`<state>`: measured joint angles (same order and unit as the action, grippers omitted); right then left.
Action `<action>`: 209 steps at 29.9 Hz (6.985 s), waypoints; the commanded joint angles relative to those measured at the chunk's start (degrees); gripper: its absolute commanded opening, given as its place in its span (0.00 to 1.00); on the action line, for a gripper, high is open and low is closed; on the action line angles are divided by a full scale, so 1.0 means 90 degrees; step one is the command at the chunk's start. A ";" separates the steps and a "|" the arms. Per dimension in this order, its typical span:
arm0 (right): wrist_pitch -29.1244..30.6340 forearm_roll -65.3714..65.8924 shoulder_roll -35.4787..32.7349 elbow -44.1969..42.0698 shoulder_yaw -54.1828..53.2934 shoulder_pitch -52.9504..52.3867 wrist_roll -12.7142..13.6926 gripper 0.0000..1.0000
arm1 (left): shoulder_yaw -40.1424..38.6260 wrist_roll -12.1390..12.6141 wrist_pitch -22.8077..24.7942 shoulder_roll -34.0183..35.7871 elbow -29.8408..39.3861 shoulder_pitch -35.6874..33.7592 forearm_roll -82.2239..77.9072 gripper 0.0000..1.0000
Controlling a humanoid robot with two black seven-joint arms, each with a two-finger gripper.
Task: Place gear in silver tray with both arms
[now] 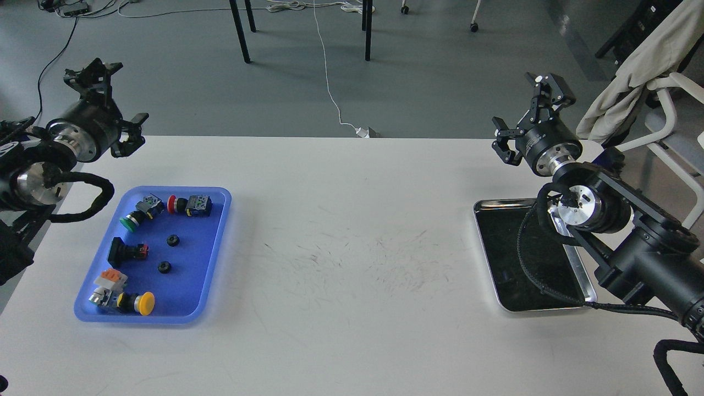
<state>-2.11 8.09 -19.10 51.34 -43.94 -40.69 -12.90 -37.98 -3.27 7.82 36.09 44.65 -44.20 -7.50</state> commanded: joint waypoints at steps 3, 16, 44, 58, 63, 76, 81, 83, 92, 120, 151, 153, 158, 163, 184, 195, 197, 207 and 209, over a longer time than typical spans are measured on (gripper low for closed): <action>0.0000 0.0000 -0.0016 -0.0001 0.0000 0.0000 0.0008 0.99 | 0.0021 -0.0007 0.0049 -0.0006 0.0010 0.0009 -0.0026 0.99; 0.0000 0.0000 -0.0006 -0.0001 0.0009 0.0029 0.0008 0.99 | -0.0273 -0.1000 0.0889 0.0014 -0.0312 0.0009 0.0043 0.99; -0.0010 0.0078 -0.0016 0.0009 -0.0010 0.0068 0.0008 0.99 | 0.0655 -0.0984 0.1446 0.0150 -0.0420 -0.0479 -0.0085 0.99; -0.0010 0.0078 -0.0026 0.0067 0.0000 0.0137 0.0008 0.99 | 0.0792 -0.1198 0.1143 0.0277 -0.0420 -0.0401 -0.0084 0.99; -0.0010 0.0078 -0.0133 0.0185 0.0000 0.0195 0.0008 0.99 | 0.1220 -0.1160 0.1192 0.0472 -0.0322 -0.0450 -0.0133 0.99; -0.0010 0.0078 -0.0192 0.0282 0.0000 0.0322 0.0008 0.99 | 0.1798 -0.1198 0.1445 0.1605 0.0508 -0.0499 -0.1158 0.99; -0.0010 0.0146 -0.0192 0.0282 0.0009 0.0332 0.0008 0.99 | 0.1856 -0.1208 0.1397 0.1791 0.0518 -0.0489 -0.1607 0.99; -0.0010 0.0205 -0.0192 0.0282 0.0000 0.0332 0.0008 0.99 | 0.1857 -0.1218 0.1377 0.1879 0.0518 -0.0508 -0.1948 0.99; -0.0010 0.0205 -0.0231 0.0292 0.0009 0.0332 0.0008 0.99 | 0.1856 -0.1218 0.0968 0.2074 0.0430 -0.0665 -0.2614 0.99; -0.0010 0.0371 -0.0407 0.0312 0.0019 0.0381 0.0008 0.99 | 0.1905 -0.2312 0.1651 0.3041 0.1982 -0.1290 -0.6461 0.98; -0.0010 0.0498 -0.0602 0.0487 0.0019 0.0430 0.0017 0.99 | 0.2970 -0.2747 -0.0107 0.3481 0.3418 -0.1056 -1.1061 0.99; -0.0010 0.0498 -0.0612 0.0497 0.0019 0.0430 0.0008 0.99 | 0.3009 -0.2747 -0.0117 0.3480 0.3476 -0.1017 -1.1081 0.99; -0.0010 0.0508 -0.0622 0.0536 0.0019 0.0430 0.0008 0.99 | 0.3038 -0.2747 -0.0254 0.3305 0.3467 -0.0763 -1.1295 0.98; -0.0010 0.0517 -0.0622 0.0536 0.0019 0.0430 0.0017 0.99 | 0.3048 -0.2747 -0.0273 0.3081 0.3438 -0.0665 -1.1315 0.98; -0.0029 0.0576 -0.0866 0.0566 0.0088 0.0430 0.0017 0.99 | 0.3057 -0.2747 -0.0800 0.1918 0.2637 0.0165 -1.1257 0.93; -0.0029 0.0566 -0.0992 0.0702 0.0088 0.0410 0.0027 0.99 | 0.3203 -0.2747 -0.0976 0.1928 0.2139 0.0468 -1.1607 0.90; -0.0029 0.0566 -0.1051 0.0751 0.0078 0.0410 0.0027 0.99 | 0.3233 -0.2747 -0.1064 0.1928 0.2022 0.0468 -1.1676 0.90; -0.0049 0.0566 -0.1207 0.0888 0.0068 0.0420 0.0027 0.99 | 0.3311 -0.2747 -0.1455 0.1391 0.1240 0.0478 -1.1891 0.87; -0.0049 0.0566 -0.1198 0.0888 0.0068 0.0420 0.0027 0.99 | 0.3370 -0.2747 -0.1474 0.1381 0.1202 0.0478 -1.1881 0.87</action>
<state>-2.52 13.18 -29.86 59.21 -43.29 -37.01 -12.65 -8.17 -28.00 -5.19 48.85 55.99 -39.88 -114.39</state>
